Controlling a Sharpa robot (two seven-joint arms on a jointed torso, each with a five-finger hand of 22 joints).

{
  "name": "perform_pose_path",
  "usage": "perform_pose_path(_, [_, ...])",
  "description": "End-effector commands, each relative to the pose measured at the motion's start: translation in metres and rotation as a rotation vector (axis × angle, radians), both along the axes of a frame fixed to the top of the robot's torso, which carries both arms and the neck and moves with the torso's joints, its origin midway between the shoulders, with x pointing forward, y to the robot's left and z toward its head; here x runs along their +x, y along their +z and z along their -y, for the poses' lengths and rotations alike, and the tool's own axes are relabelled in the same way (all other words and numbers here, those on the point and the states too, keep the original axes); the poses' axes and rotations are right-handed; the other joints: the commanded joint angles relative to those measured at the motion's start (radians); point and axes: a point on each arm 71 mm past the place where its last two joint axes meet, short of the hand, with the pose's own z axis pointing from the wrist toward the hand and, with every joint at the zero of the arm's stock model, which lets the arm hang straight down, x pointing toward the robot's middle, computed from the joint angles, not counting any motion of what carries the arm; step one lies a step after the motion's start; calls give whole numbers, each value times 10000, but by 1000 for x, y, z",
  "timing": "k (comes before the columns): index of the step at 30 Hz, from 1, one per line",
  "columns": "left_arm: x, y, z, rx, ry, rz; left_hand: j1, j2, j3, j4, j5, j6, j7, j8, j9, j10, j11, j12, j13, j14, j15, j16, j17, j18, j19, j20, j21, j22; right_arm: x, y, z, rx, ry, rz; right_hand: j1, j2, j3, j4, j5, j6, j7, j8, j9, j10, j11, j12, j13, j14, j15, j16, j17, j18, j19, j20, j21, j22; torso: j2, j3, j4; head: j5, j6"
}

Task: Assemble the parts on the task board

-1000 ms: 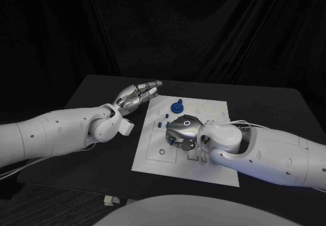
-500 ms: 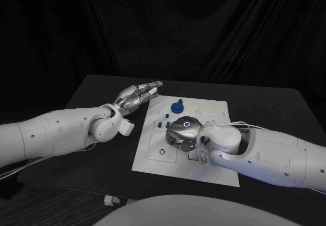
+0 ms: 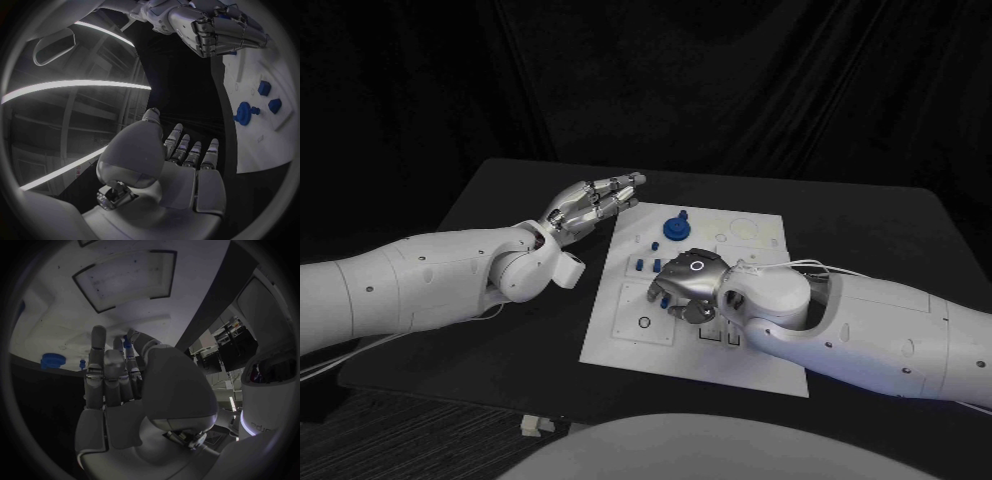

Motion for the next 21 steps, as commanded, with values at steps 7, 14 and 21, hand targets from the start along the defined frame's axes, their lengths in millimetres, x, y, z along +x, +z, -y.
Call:
perform_pose_path(7, [-2, 10, 1, -977, -68, 1158, 107, -22, -15, -13, 41, 121, 31, 72, 19, -83, 20, 14, -5, -1, 66, 1, 2, 154, 4, 45, -6, 22, 2, -2, 5, -217, -349, 82, -66, -59, -469, 191, -378, -988, -359, 18, -386, -1138, 156, -114, -28, -394, 76, -323, -486, 79, -172, 112, -392, 33, -7, 2, -4, 4, -2])
perform_pose_path(14, [-2, 10, 0, -972, -67, 1139, 115, -23, -14, -16, 43, 157, 44, 79, 23, -88, 25, 11, -6, -1, 74, 2, 1, 155, 6, 47, -4, 25, 3, 8, 15, 667, -527, 525, -6, -148, -1259, 672, -745, -1139, -453, 87, -594, -2088, 198, 61, -17, -529, 129, -298, -619, 88, -112, 202, -743, -153, -3, 1, -5, 22, -2])
perform_pose_path(21, [-3, 10, -3, -960, -30, 1142, 120, -18, -16, -9, 37, 209, 66, 92, 29, -91, 39, 29, -5, 3, 87, 11, 3, 160, 33, 48, 12, 85, 19, 41, 42, 1746, -734, 1661, -865, -489, -2009, 2508, -1160, -673, -362, 265, -686, -2209, 265, 618, -48, -287, 166, -26, -553, 102, 226, 268, -852, -473, -10, 0, -5, 36, -2])
